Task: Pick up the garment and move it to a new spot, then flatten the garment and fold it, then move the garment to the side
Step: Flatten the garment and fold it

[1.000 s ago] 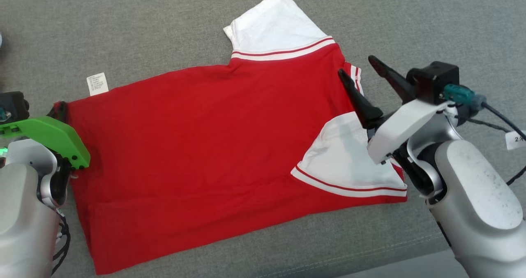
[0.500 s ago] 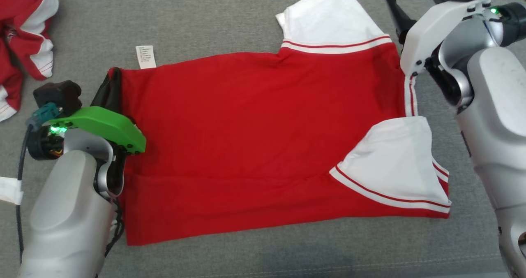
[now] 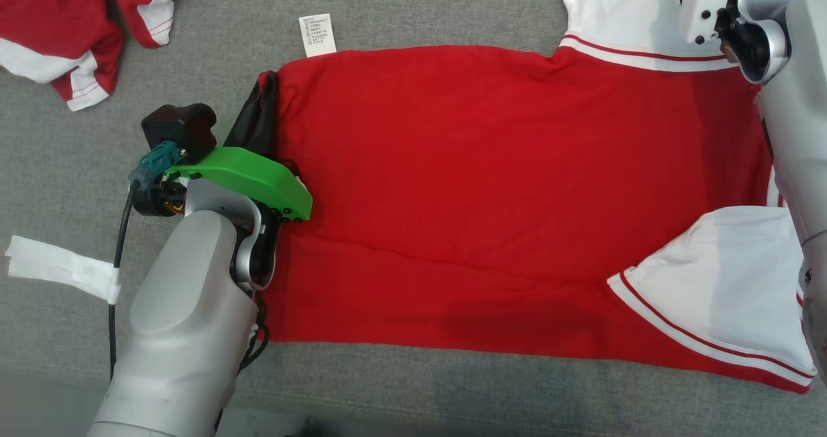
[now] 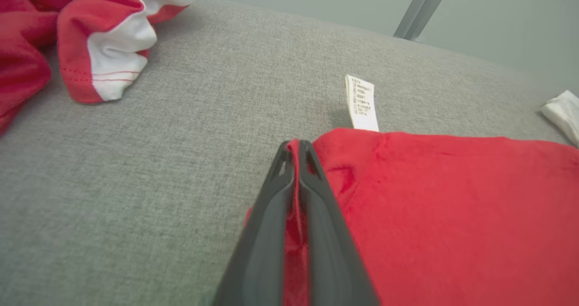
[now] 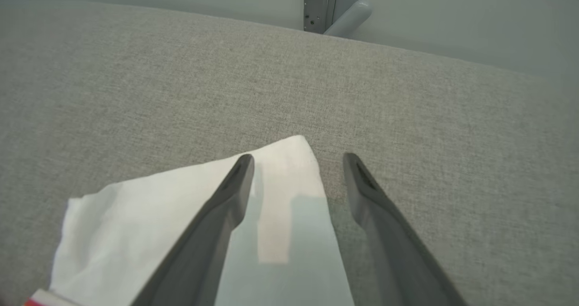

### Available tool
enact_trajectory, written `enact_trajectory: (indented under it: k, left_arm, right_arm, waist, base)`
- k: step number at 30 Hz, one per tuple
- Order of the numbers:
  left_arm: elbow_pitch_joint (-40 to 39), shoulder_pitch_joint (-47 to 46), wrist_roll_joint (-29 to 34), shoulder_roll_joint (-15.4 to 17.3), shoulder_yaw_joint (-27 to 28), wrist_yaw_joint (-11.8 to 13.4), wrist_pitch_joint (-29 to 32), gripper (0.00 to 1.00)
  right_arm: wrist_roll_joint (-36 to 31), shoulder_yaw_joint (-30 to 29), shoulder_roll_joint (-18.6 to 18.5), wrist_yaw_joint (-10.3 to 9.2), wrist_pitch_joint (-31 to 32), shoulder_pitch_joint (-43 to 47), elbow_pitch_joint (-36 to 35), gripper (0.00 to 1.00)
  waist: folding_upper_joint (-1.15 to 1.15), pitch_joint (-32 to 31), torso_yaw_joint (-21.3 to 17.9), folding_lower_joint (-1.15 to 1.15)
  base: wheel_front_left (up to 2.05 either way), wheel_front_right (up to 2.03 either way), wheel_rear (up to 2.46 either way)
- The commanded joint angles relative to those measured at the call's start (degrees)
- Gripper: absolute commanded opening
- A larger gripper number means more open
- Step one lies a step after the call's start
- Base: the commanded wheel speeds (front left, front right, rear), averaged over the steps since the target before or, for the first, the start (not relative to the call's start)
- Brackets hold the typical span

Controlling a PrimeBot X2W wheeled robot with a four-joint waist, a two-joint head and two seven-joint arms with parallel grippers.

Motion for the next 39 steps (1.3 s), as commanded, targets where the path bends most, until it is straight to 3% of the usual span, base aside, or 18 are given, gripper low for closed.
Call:
enact_trajectory:
  k: [1,11,13,14,16,19,23,24,25,28,30,39]
  left_arm:
    - [0.43,-1.3,0.43,-0.52,-0.31,-0.28,-0.53,0.0]
    - [2.8,-2.29,0.38,-1.28,-1.01,-0.98,-1.77,0.0]
    - [3.42,-2.44,0.24,-1.11,-0.9,-1.01,-1.94,0.0]
    - [3.69,-2.54,0.15,-0.99,-0.85,-1.07,-2.04,0.0]
    - [4.03,-2.72,0.01,-0.75,-0.74,-1.14,-2.16,0.0]
    - [4.49,-2.98,-0.27,-0.51,-0.61,-1.3,-2.23,0.0]
    - [4.92,-3.14,-0.48,-0.34,-0.6,-1.45,-2.36,0.0]
    - [5.01,-3.19,-0.5,-0.29,-0.58,-1.45,-2.39,0.0]
    - [5.14,-3.4,-0.5,-0.23,-0.57,-1.47,-2.39,0.0]
    - [5.44,-3.54,-0.64,-0.23,-0.45,-1.55,-2.5,0.0]
    - [5.71,-3.58,-0.83,-0.1,-0.36,-1.56,-2.59,0.0]
    - [6.58,-2.96,-1.19,1.0,0.47,-1.45,-3.01,0.0]
  right_arm:
    - [-1.06,-0.09,-0.68,-0.05,0.24,-1.46,1.51,1.0]
    - [-3.33,0.53,-0.71,-0.04,3.22,-3.97,9.72,1.0]
    - [-3.35,0.68,-0.18,-0.04,4.18,-4.18,10.93,0.76]
    - [-3.42,0.82,0.01,-0.04,4.36,-4.42,11.27,0.71]
    - [-3.88,1.34,0.18,-0.04,4.46,-5.02,11.66,0.78]
    - [-3.88,2.03,0.83,-0.04,4.79,-5.5,12.22,1.0]
    - [-3.97,3.16,0.81,-0.03,5.12,-5.84,12.9,1.0]
    - [-4.09,3.37,0.61,-0.03,5.15,-5.82,13.15,0.9]
    - [-4.05,3.74,0.48,-0.05,5.22,-5.56,13.64,0.47]
    - [-4.12,4.55,0.31,-0.08,4.65,-4.88,14.33,0.22]
    - [-3.85,4.84,0.43,-0.08,3.97,-4.59,14.61,0.0]
    - [-0.13,5.75,1.79,-0.07,-2.7,-4.68,13.16,0.0]
  waist:
    - [0.4,3.04,3.2,-0.01]
    - [0.4,3.63,3.31,-0.01]
    - [0.4,3.35,2.98,-0.01]
    - [0.4,3.24,2.78,-0.01]
    - [0.4,2.98,2.37,-0.01]
    - [0.4,2.57,1.86,-0.01]
    - [0.4,2.32,1.38,-0.01]
    - [0.4,2.3,1.32,-0.01]
    - [0.4,2.31,1.26,-0.01]
    - [0.4,2.27,1.35,-0.01]
    - [0.4,2.23,1.36,-0.01]
    - [0.4,0.1,-0.6,-0.01]
  base:
    - [0.0,0.0,0.0]
    - [0.0,0.0,0.0]
    - [0.0,0.0,0.0]
    - [0.0,0.0,0.0]
    - [0.0,0.0,0.0]
    - [0.0,0.0,0.0]
    - [0.0,0.0,0.0]
    - [0.0,0.0,0.0]
    - [0.0,0.0,0.0]
    - [0.0,0.0,0.0]
    - [0.0,0.0,0.0]
    - [0.0,0.0,0.0]
